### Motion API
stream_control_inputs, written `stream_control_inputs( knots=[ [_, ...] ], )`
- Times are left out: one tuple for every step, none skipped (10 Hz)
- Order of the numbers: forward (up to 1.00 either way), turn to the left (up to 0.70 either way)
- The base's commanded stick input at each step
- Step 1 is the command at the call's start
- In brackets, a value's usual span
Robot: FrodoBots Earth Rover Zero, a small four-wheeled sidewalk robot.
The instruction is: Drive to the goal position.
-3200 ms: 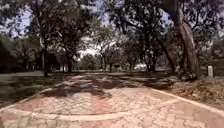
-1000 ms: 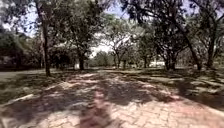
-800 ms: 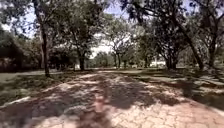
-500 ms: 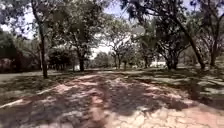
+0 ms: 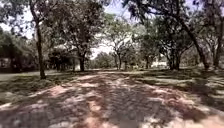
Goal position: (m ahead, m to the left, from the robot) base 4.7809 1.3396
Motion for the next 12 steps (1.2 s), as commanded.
stream_control_inputs(
  knots=[
    [0.70,0.00],
    [0.70,0.00],
    [0.70,0.00],
    [0.70,0.00],
    [0.70,0.00],
    [0.70,0.00],
    [0.70,0.00],
    [0.70,0.00],
    [0.70,0.00],
    [0.70,0.00],
    [0.70,0.00],
    [0.70,0.00]
  ],
)
